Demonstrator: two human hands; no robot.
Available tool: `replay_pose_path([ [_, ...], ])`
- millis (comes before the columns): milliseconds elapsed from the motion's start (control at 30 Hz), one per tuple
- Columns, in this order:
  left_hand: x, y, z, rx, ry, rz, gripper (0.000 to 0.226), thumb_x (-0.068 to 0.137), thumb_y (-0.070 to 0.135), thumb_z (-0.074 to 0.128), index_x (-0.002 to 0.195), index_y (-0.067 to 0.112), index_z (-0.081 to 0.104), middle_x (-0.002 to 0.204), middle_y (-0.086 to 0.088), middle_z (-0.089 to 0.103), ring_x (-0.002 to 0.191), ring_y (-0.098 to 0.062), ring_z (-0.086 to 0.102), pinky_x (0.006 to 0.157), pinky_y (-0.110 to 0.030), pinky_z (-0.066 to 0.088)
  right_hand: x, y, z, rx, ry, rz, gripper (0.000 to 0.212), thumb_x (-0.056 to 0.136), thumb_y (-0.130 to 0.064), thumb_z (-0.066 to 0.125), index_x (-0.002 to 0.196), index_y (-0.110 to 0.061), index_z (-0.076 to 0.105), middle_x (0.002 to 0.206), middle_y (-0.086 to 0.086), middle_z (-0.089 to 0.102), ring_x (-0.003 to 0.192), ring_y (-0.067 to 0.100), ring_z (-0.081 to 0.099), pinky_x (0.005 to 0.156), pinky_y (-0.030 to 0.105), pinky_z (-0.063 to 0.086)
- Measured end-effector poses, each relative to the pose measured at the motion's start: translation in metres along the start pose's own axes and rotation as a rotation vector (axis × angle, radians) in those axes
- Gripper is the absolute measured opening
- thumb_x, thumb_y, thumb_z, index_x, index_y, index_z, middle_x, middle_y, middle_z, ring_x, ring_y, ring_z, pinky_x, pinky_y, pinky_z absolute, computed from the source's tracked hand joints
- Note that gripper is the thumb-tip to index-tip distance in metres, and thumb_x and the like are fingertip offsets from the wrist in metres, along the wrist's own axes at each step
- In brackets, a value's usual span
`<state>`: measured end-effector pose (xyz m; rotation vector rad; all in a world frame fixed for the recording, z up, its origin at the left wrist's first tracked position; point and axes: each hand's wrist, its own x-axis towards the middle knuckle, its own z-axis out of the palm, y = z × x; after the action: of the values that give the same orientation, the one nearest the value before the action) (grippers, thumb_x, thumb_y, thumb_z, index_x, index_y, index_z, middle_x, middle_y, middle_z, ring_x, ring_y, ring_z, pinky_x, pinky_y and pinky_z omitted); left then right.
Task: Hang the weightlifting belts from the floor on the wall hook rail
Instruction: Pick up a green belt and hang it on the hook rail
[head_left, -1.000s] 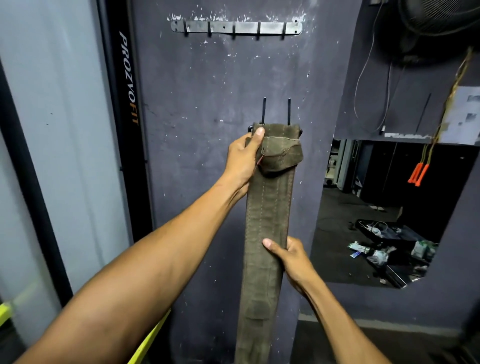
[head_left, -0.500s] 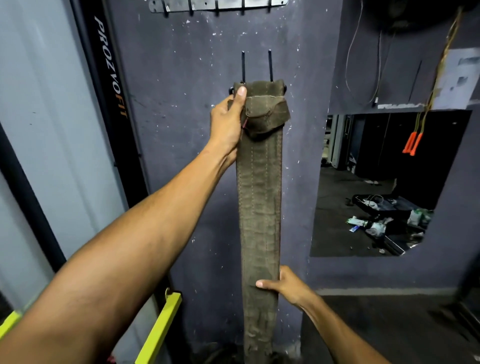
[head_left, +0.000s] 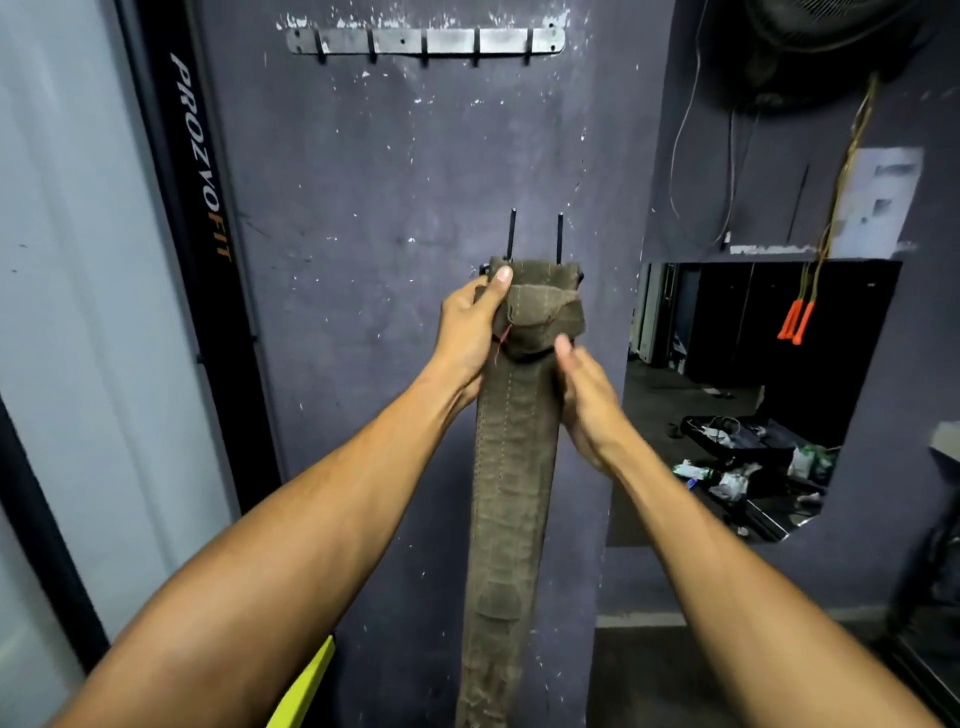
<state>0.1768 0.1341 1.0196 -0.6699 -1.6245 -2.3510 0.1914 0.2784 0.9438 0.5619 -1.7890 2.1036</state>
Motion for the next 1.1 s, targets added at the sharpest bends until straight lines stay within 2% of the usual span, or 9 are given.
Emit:
replay_pose_path([
  [100, 0.013, -0.011, 0.008, -0.015, -0.028, -0.021, 0.038, 0.104, 0.019, 0.055, 0.123, -0.014, 0.063, 0.117, -0.032, 0.07, 0.097, -0.03, 0.071, 0.094, -0.044, 0.058, 0.037, -0.033, -0.001, -0.195, 0.138, -0.106, 0.061, 0.088, -0.072, 0.06, 0.129, -0.027, 0.062, 0.127, -0.004, 0.074, 0.12, 0.012, 0.069, 0.105, 0.039, 0.055],
  [267, 0.063, -0.018, 0.023, 0.118, -0.017, 0.013, 0.032, 0.106, 0.026, 0.052, 0.115, -0.002, 0.065, 0.094, -0.008, 0.078, 0.078, -0.013, 0.076, 0.067, -0.024, 0.061, 0.09, -0.031, -0.018, -0.359, 0.247, -0.187, 0.04, 0.101, -0.055, 0.054, 0.12, -0.019, 0.058, 0.11, -0.005, 0.076, 0.1, 0.003, 0.072, 0.092, 0.035, 0.059],
  [367, 0.101, -0.02, 0.033, 0.275, 0.074, 0.058, 0.034, 0.105, 0.039, 0.051, 0.119, 0.009, 0.054, 0.102, -0.007, 0.074, 0.086, -0.014, 0.075, 0.066, -0.024, 0.059, 0.128, -0.034, -0.027, -0.421, 0.277, -0.246, 0.033, 0.104, -0.046, 0.053, 0.123, -0.019, 0.055, 0.103, -0.011, 0.073, 0.091, -0.008, 0.068, 0.08, 0.023, 0.055],
  [433, 0.129, -0.022, 0.039, 0.343, 0.125, 0.104, 0.024, 0.105, 0.041, 0.05, 0.108, 0.017, 0.053, 0.109, -0.013, 0.072, 0.098, -0.025, 0.073, 0.082, -0.039, 0.062, 0.155, -0.037, -0.033, -0.477, 0.278, -0.291, 0.042, 0.105, -0.045, 0.053, 0.14, -0.021, 0.048, 0.104, -0.014, 0.071, 0.095, -0.002, 0.068, 0.076, 0.014, 0.052],
  [500, 0.153, -0.017, 0.045, 0.421, 0.184, 0.193, 0.022, 0.104, 0.041, 0.05, 0.1, 0.019, 0.053, 0.105, -0.013, 0.072, 0.098, -0.029, 0.072, 0.092, -0.05, 0.059, 0.184, -0.045, -0.038, -0.528, 0.255, -0.354, 0.054, 0.105, -0.044, 0.052, 0.153, -0.025, 0.035, 0.11, -0.009, 0.072, 0.1, 0.01, 0.069, 0.077, 0.016, 0.047],
  [633, 0.24, 0.012, 0.065, 0.556, 0.319, 0.39, 0.03, 0.103, 0.04, 0.052, 0.107, 0.013, 0.063, 0.102, -0.009, 0.075, 0.099, -0.028, 0.07, 0.092, -0.046, 0.057, 0.286, -0.078, -0.048, -0.552, 0.267, -0.518, 0.055, 0.105, -0.038, 0.053, 0.155, -0.021, 0.036, 0.115, 0.002, 0.074, 0.109, 0.025, 0.069, 0.082, 0.022, 0.044],
  [767, 0.324, 0.039, 0.075, 0.637, 0.343, 0.475, 0.032, 0.103, 0.042, 0.051, 0.098, 0.012, 0.062, 0.097, -0.008, 0.073, 0.096, -0.03, 0.069, 0.087, -0.042, 0.057, 0.37, -0.112, -0.054, -0.577, 0.258, -0.624, 0.061, 0.105, -0.036, 0.054, 0.16, -0.024, 0.03, 0.11, 0.0, 0.075, 0.092, 0.014, 0.071, 0.081, 0.016, 0.052],
  [867, 0.352, 0.056, 0.073, 0.718, 0.342, 0.495, 0.036, 0.103, 0.043, 0.051, 0.083, 0.014, 0.058, 0.084, -0.005, 0.066, 0.088, -0.034, 0.065, 0.071, -0.036, 0.049, 0.398, -0.126, -0.051, -0.561, 0.252, -0.659, 0.057, 0.105, -0.033, 0.055, 0.158, -0.024, 0.034, 0.118, -0.001, 0.074, 0.103, 0.017, 0.071, 0.092, 0.027, 0.055],
  [1100, 0.403, 0.107, 0.096, 0.796, 0.28, 0.442, 0.051, 0.101, 0.044, 0.055, 0.109, -0.005, 0.066, 0.116, -0.028, 0.071, 0.11, -0.045, 0.067, 0.088, -0.047, 0.057, 0.45, -0.173, -0.051, -0.567, 0.361, -0.722, 0.049, 0.102, -0.023, 0.059, 0.151, -0.025, 0.048, 0.125, 0.002, 0.073, 0.113, 0.021, 0.067, 0.083, 0.01, 0.039],
])
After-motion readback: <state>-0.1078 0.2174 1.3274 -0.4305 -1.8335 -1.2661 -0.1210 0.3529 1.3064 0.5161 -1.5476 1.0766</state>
